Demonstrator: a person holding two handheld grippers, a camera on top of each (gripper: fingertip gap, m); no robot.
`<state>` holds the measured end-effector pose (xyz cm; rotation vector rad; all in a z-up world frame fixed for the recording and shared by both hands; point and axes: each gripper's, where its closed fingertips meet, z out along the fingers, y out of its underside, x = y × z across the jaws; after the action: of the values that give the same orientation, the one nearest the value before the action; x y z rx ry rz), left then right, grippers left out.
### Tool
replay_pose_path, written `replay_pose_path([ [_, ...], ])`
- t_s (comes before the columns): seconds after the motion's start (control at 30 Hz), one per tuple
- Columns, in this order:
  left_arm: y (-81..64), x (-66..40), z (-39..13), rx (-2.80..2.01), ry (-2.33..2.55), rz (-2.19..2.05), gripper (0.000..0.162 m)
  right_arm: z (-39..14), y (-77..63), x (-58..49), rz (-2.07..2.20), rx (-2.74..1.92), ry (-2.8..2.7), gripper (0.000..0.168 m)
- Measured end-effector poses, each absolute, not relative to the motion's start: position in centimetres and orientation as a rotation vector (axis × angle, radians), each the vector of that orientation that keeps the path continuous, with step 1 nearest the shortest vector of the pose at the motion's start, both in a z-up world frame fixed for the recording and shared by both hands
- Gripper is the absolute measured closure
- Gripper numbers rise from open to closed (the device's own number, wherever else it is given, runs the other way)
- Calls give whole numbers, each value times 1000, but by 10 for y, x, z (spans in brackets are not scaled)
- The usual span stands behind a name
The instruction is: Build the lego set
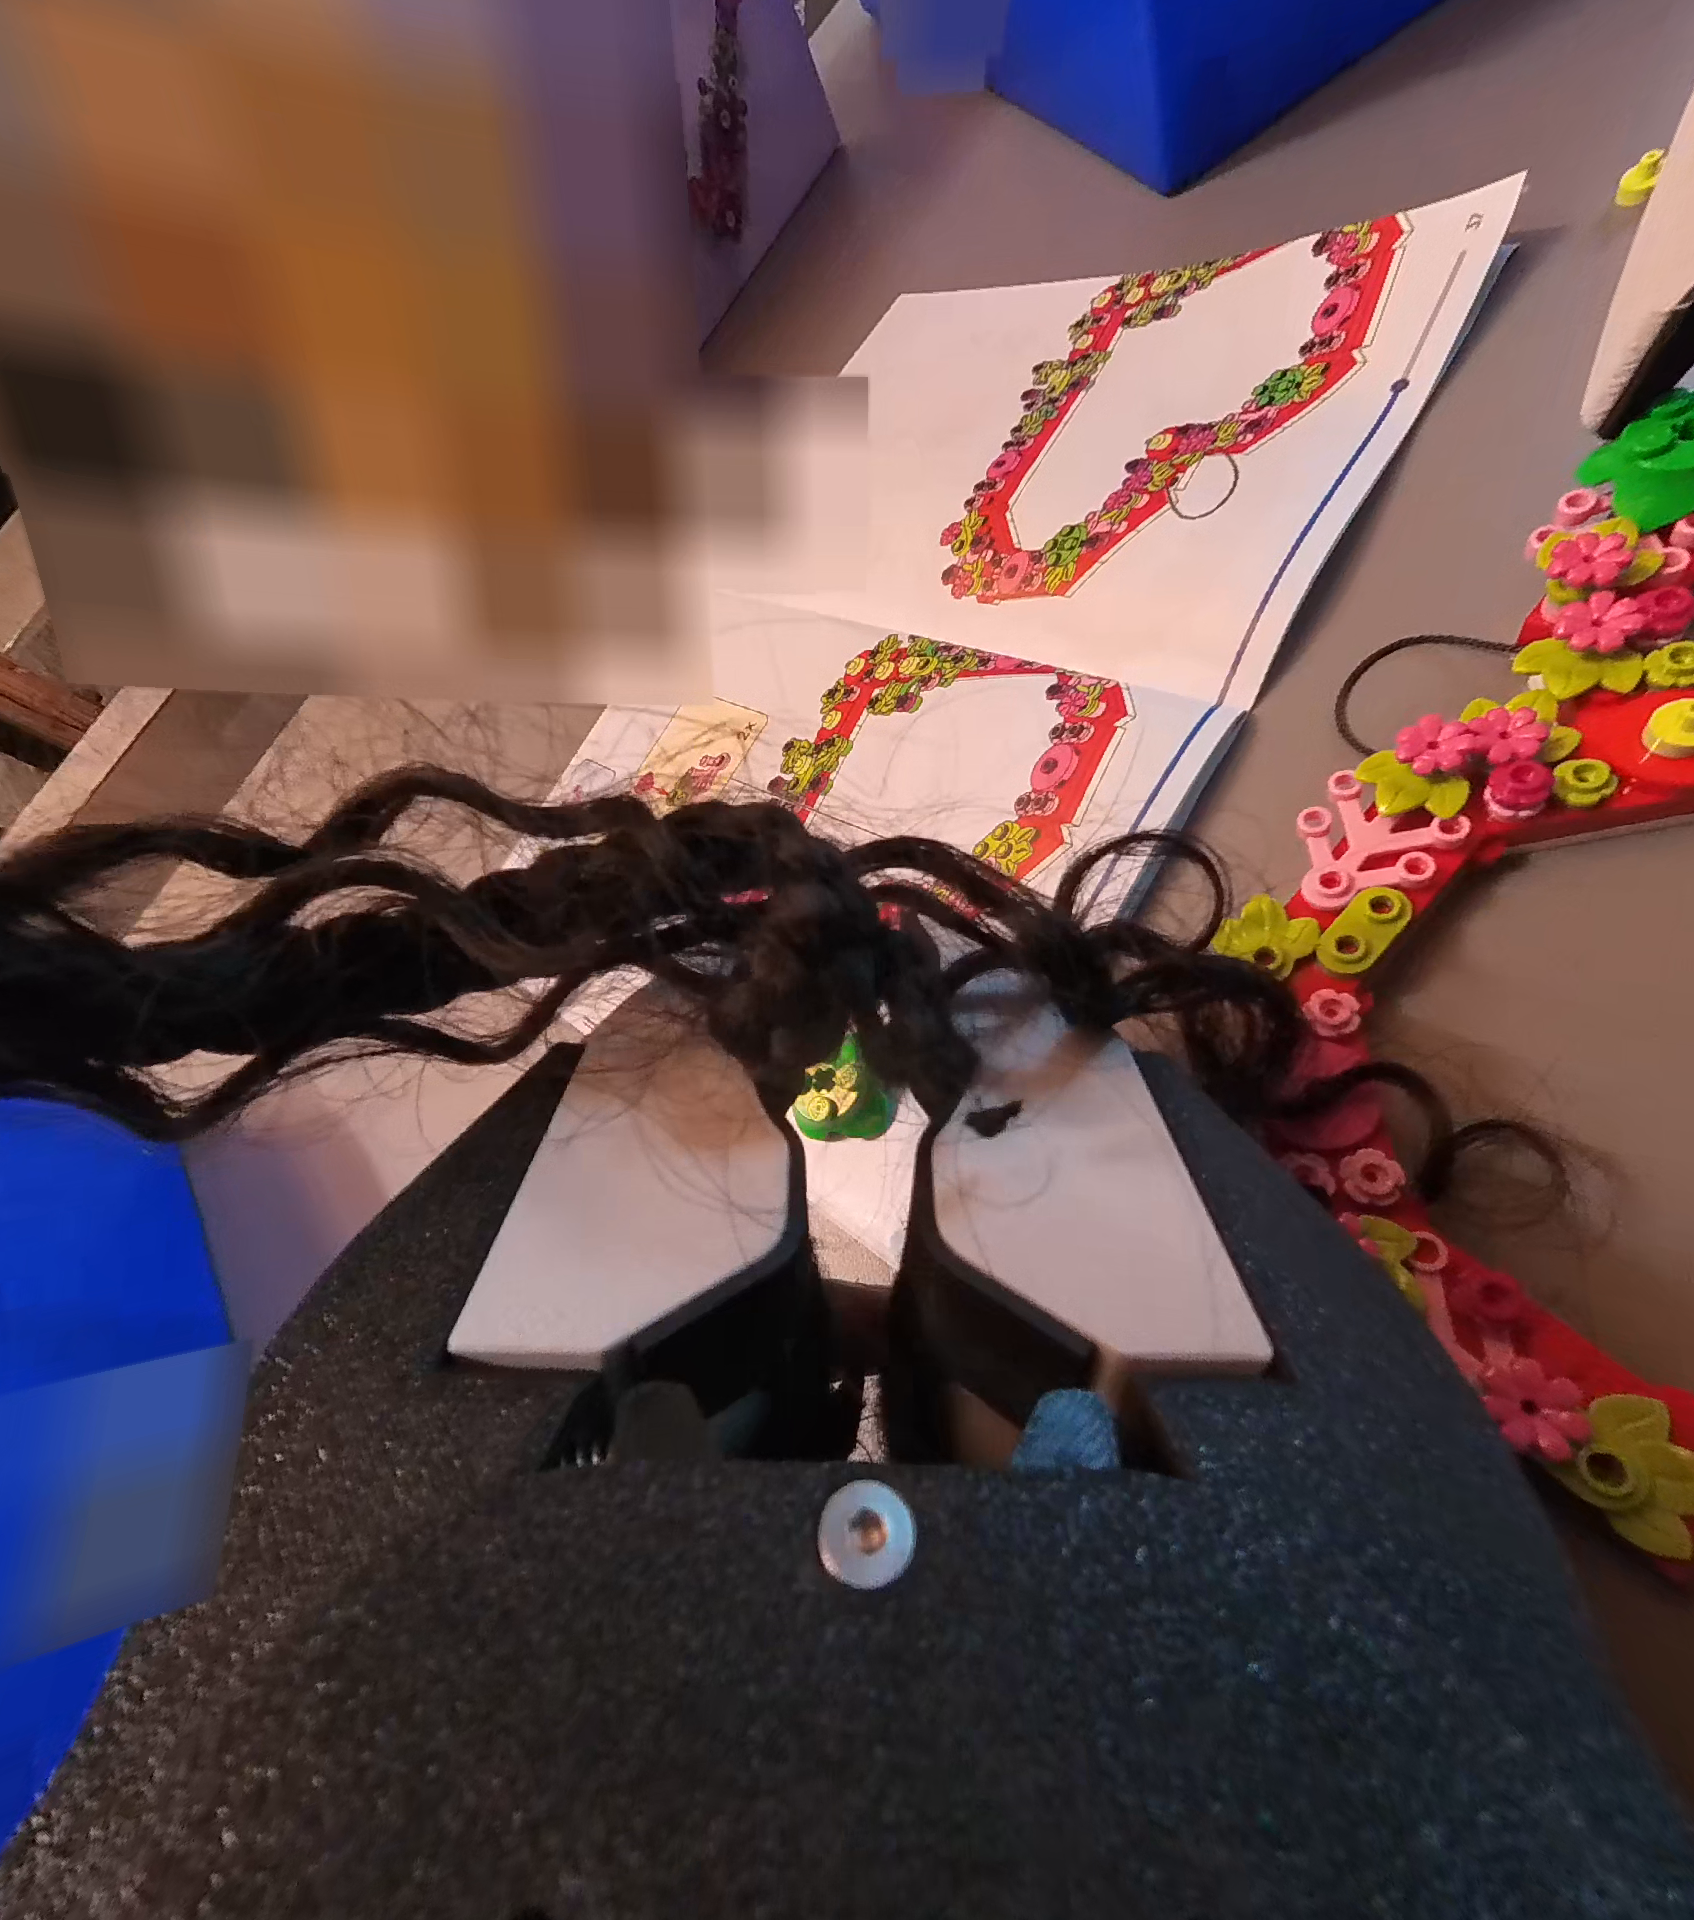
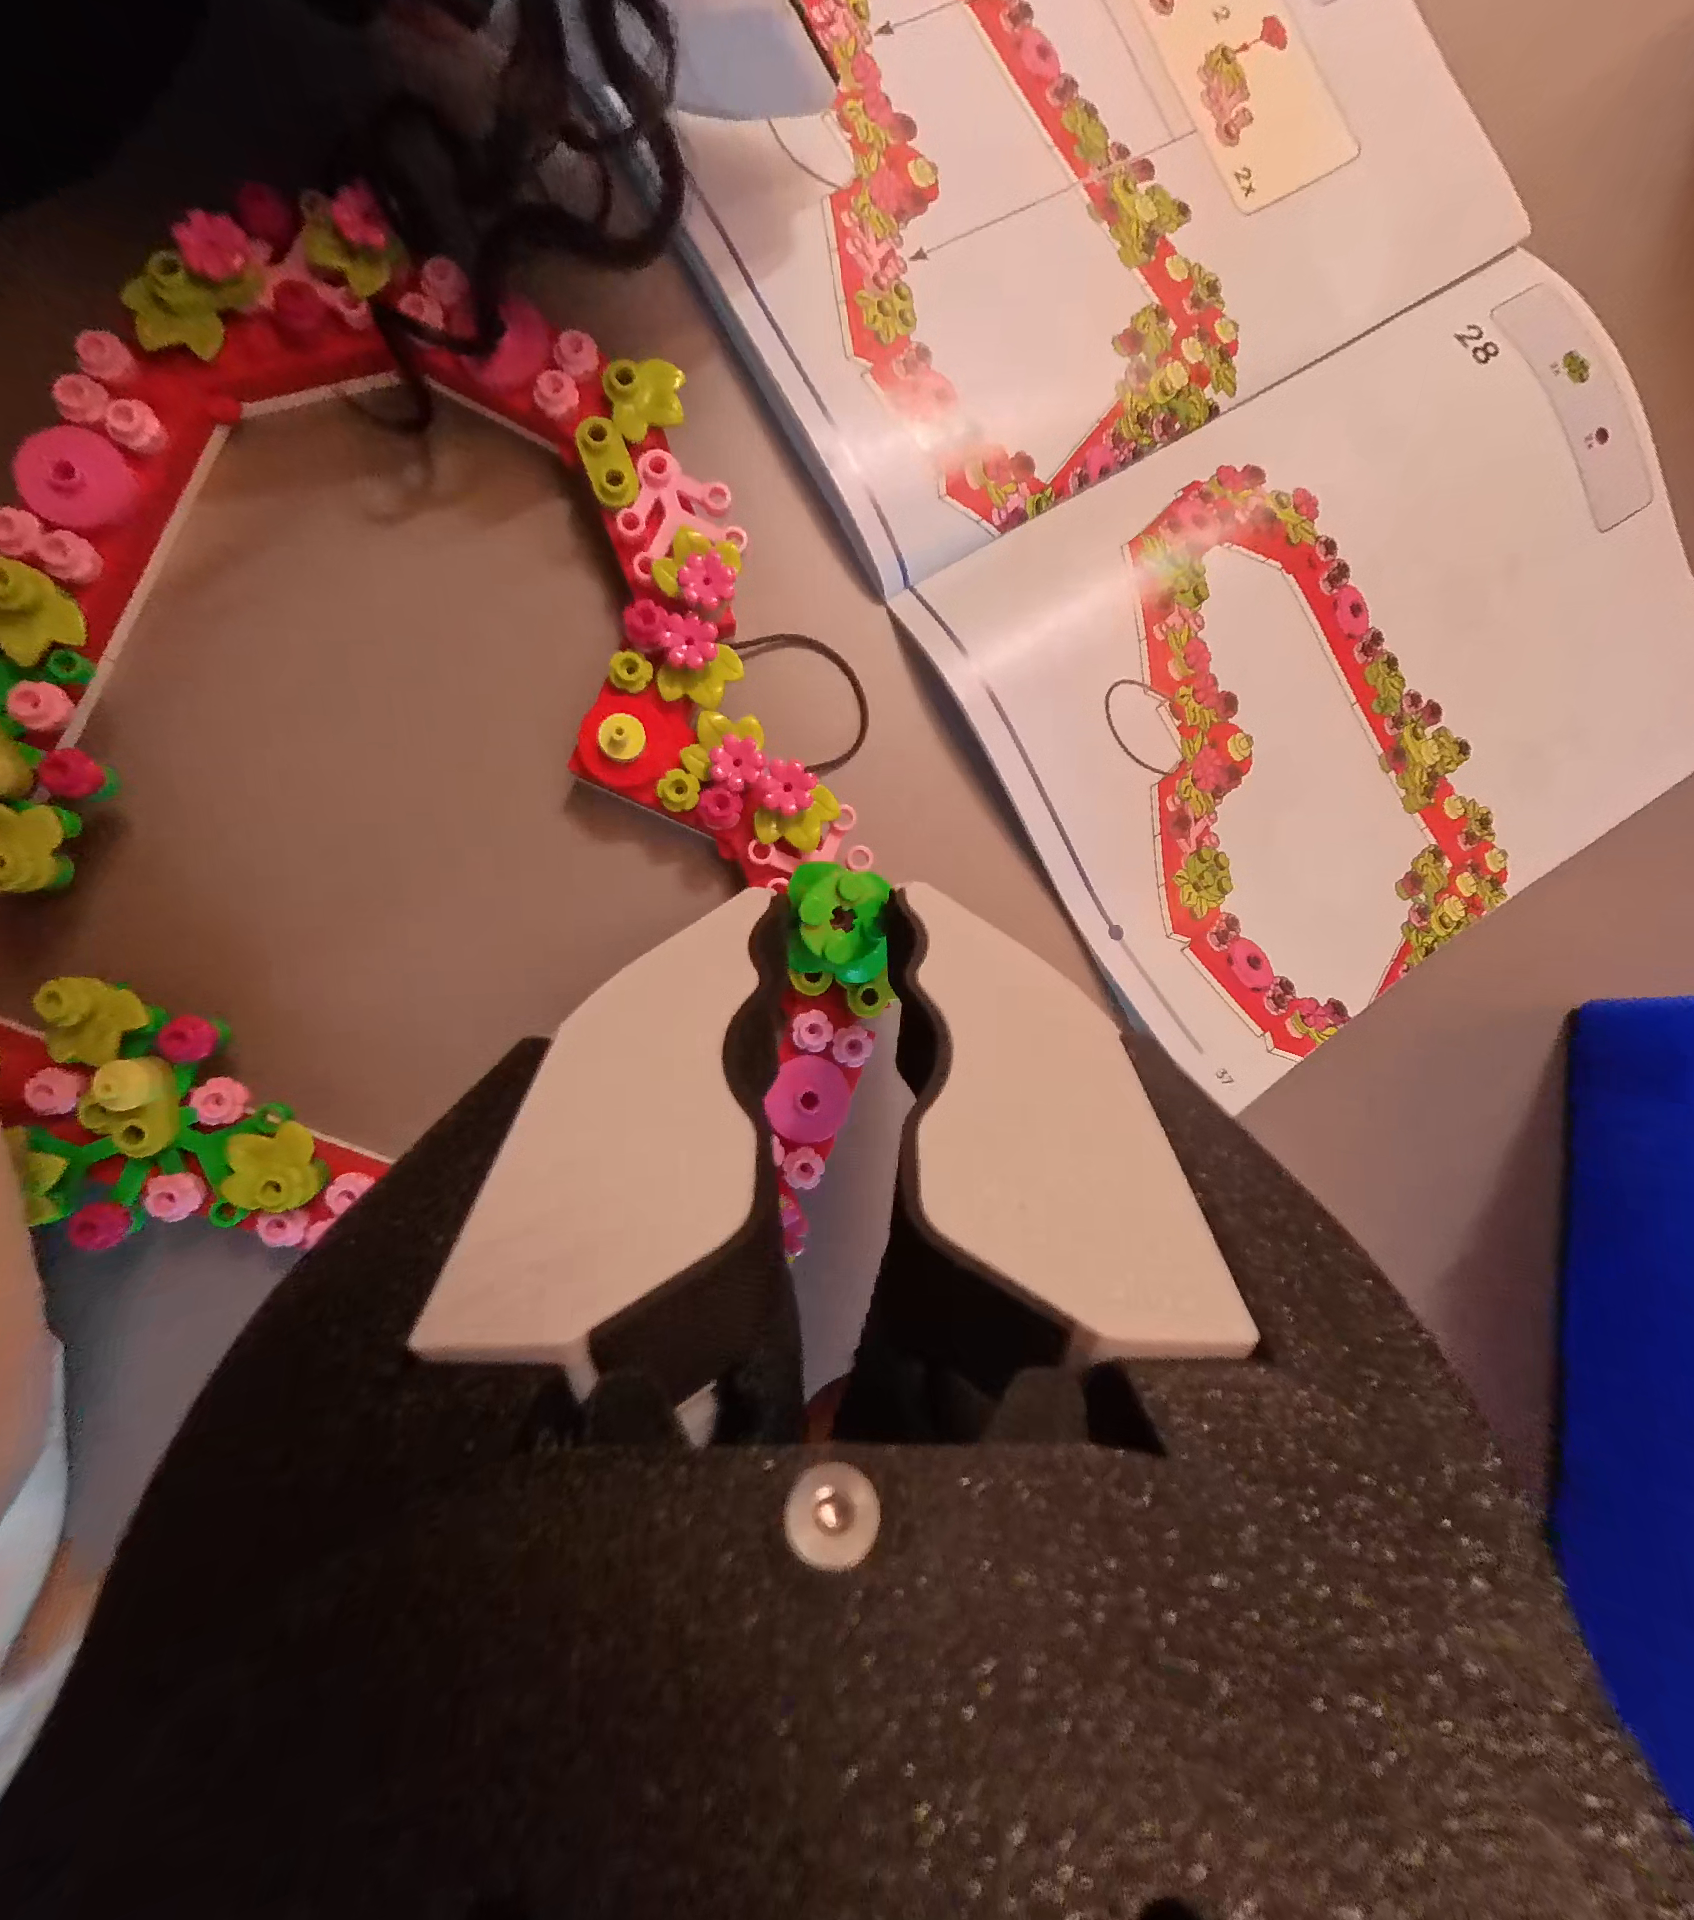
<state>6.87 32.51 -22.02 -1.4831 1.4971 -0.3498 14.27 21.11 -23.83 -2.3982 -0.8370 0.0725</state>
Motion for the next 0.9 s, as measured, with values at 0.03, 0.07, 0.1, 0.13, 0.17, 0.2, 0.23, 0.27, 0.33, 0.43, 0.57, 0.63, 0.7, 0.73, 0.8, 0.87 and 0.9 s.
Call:
replay_pose_path([
  [0.03, 326, 69, -220, -1482, 1495, -350, 147, -238, 211, 143, 71, -2398, -827, 149],
  [0.07, 326, 69, -220, -1482, 1494, -351, 147, -238, 211, 143, 61, -2401, -813, 149],
  [0.1, 326, 69, -219, -1481, 1494, -352, 147, -238, 211, 143, 48, -2409, -796, 149],
  [0.13, 326, 69, -219, -1479, 1494, -351, 147, -238, 211, 143, 33, -2420, -786, 149],
  [0.17, 325, 69, -218, -1477, 1494, -350, 147, -238, 211, 143, 17, -2432, -784, 149],
  [0.2, 325, 69, -218, -1473, 1495, -350, 147, -238, 211, 143, 11, -2444, -775, 149],
  [0.23, 324, 70, -218, -1471, 1496, -349, 147, -238, 211, 143, 12, -2451, -762, 149],
  [0.27, 324, 70, -218, -1471, 1502, -346, 147, -238, 211, 143, 18, -2448, -751, 149],
  [0.33, 324, 71, -220, -1466, 1516, -322, 147, -238, 211, 143, 36, -2437, -738, 149],
  [0.43, 325, 70, -225, -1458, 1549, -265, 147, -238, 211, 142, 33, -2409, -755, 149],
  [0.57, 332, 68, -227, -1422, 1574, -162, 147, -237, 214, 140, 83, -2351, -718, 149],
  [0.63, 335, 67, -226, -1410, 1563, -144, 147, -237, 215, 139, 94, -2313, -700, 150],
  [0.7, 338, 66, -224, -1411, 1543, -151, 146, -235, 216, 140, 70, -2258, -693, 150],
  [0.73, 339, 66, -223, -1415, 1530, -156, 147, -230, 215, 141, 68, -2227, -680, 150],
  [0.8, 342, 65, -222, -1431, 1510, -164, 147, -218, 212, 142, 112, -2181, -639, 150],
  [0.87, 345, 64, -222, -1440, 1496, -168, 147, -214, 206, 150, 138, -2197, -601, 150],
  [0.9, 345, 64, -221, -1441, 1491, -169, 147, -214, 205, 154, 128, -2202, -594, 150],
])
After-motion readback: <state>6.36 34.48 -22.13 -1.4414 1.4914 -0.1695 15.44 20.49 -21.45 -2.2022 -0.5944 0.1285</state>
